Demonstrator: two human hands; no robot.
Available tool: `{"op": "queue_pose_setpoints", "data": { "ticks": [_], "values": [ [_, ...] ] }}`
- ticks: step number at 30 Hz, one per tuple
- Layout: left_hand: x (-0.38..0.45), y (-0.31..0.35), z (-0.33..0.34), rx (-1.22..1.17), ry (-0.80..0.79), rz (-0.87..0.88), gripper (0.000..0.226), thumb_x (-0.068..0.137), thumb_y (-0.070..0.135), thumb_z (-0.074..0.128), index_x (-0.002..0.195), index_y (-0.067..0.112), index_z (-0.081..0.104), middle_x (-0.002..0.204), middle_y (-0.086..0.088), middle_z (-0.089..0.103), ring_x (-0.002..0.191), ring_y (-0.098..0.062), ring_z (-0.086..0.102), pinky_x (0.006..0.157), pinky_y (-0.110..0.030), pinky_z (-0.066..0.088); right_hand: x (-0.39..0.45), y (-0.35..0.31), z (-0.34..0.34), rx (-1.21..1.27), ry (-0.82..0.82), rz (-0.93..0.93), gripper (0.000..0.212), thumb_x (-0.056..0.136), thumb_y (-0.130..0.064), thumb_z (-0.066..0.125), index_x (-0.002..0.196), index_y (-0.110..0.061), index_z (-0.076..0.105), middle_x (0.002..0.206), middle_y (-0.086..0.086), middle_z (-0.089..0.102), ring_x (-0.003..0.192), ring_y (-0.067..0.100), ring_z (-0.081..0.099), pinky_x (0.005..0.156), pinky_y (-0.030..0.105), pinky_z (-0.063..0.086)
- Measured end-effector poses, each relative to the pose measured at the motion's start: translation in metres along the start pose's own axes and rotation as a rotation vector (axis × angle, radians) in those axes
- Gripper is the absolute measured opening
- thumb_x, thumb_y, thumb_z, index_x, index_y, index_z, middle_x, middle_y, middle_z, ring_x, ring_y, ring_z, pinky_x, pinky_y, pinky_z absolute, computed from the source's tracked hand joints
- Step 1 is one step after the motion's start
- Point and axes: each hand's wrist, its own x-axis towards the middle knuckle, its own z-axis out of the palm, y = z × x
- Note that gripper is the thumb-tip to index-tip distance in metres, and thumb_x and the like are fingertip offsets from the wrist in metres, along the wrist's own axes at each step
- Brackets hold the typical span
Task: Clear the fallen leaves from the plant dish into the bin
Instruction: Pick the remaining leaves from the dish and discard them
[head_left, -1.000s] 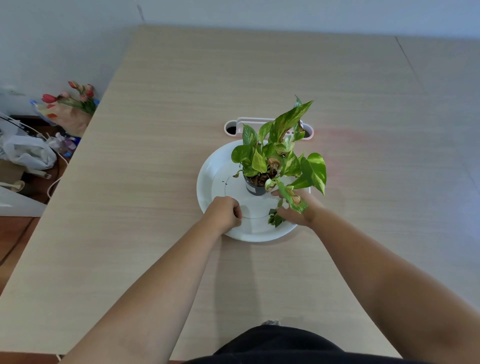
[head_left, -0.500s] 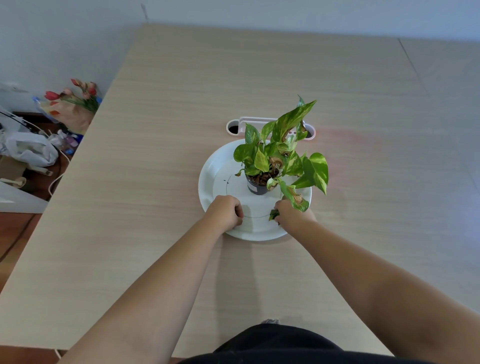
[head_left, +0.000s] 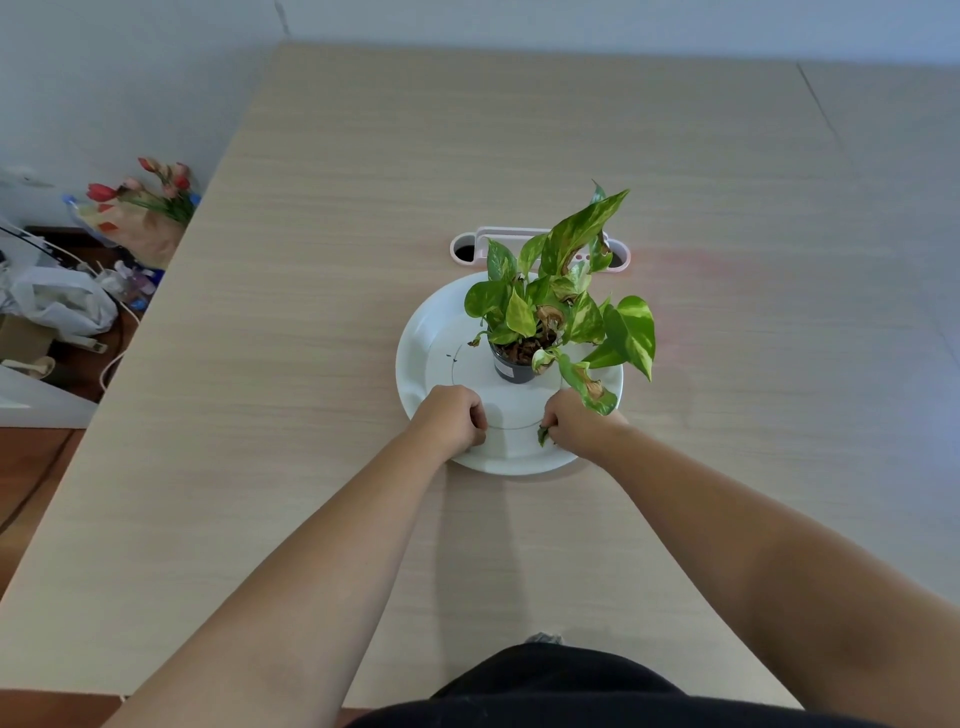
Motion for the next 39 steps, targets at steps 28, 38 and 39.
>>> {"op": "queue_pose_setpoints", "data": {
  "ticks": [28, 38, 39],
  "values": [
    [0.007, 0.073, 0.041, -0.075, 0.107, 0.097, 0.017, 0.087, 0.014, 0.063, 0.096, 0.014, 0.078, 0.105, -0.003, 0.075, 0.096, -0.021, 0.068, 0.085, -0.027, 0.052, -0.072, 0.038, -0.035, 1.109, 0.212, 0.192, 0.011, 0.074, 0.003, 0.077, 0.079, -0.005, 0.071, 0.081, 0.009, 0.071, 0.076, 0.018, 0.07, 0.071, 0.024, 0.057],
    [0.012, 0.084, 0.06, 0.097, 0.087, 0.094, 0.028, 0.086, 0.028, 0.068, 0.091, 0.0, 0.069, 0.103, -0.016, 0.064, 0.091, -0.032, 0.063, 0.073, -0.035, 0.046, -0.073, 0.045, -0.038, 1.066, 0.202, 0.181, 0.01, 0.074, 0.003, 0.077, 0.08, -0.004, 0.071, 0.082, 0.01, 0.071, 0.078, 0.02, 0.068, 0.079, 0.028, 0.058],
    [0.012, 0.085, 0.06, 0.093, 0.094, 0.085, 0.027, 0.085, 0.026, 0.069, 0.094, 0.0, 0.069, 0.105, -0.015, 0.065, 0.092, -0.032, 0.063, 0.075, -0.035, 0.047, -0.073, 0.047, -0.038, 1.059, 0.2, 0.184, 0.011, 0.074, 0.002, 0.077, 0.081, -0.003, 0.071, 0.082, 0.01, 0.071, 0.078, 0.02, 0.068, 0.08, 0.029, 0.058]
  ]
}}
